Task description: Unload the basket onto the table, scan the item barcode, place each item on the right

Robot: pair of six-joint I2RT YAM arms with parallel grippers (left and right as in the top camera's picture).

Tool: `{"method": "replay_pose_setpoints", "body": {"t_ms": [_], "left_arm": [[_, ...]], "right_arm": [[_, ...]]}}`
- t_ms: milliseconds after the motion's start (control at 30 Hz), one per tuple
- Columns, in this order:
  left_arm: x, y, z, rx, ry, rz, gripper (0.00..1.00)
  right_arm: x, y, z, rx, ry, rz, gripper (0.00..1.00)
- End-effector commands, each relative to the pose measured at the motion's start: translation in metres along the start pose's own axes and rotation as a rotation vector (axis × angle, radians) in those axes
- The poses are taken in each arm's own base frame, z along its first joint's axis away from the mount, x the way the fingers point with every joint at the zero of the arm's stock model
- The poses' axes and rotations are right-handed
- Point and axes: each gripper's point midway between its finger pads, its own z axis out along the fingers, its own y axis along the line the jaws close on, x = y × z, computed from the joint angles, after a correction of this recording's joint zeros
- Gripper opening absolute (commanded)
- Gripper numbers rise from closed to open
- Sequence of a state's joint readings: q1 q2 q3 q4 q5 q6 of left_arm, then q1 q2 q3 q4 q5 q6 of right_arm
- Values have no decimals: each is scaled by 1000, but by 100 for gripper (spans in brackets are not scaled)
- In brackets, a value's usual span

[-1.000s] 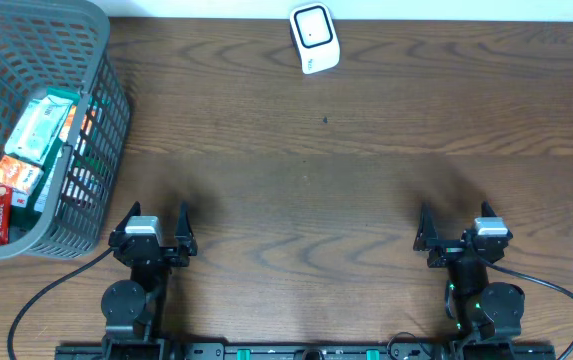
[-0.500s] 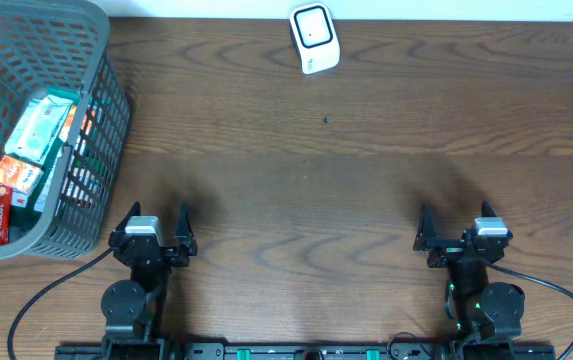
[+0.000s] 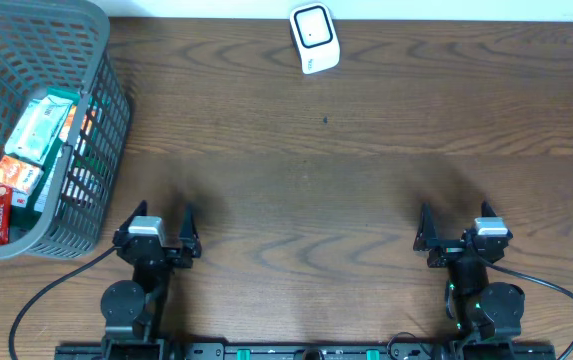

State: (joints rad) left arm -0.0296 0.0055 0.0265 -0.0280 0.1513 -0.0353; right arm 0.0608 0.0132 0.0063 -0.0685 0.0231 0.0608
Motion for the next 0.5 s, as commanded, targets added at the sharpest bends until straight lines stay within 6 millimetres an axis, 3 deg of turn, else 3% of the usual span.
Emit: {"method": "replay_pose_setpoints", "body": {"t_ms": [0, 233, 467], "left_arm": [[-28, -24, -10, 119, -16, -147, 80], [-99, -37, -47, 130, 11, -182, 80], [-169, -46, -70, 92, 208, -192, 80]], "right_arm": [[2, -4, 0, 17, 6, 13, 99], [2, -4, 0, 17, 6, 13, 99], [2, -4, 0, 17, 6, 13, 99]]}}
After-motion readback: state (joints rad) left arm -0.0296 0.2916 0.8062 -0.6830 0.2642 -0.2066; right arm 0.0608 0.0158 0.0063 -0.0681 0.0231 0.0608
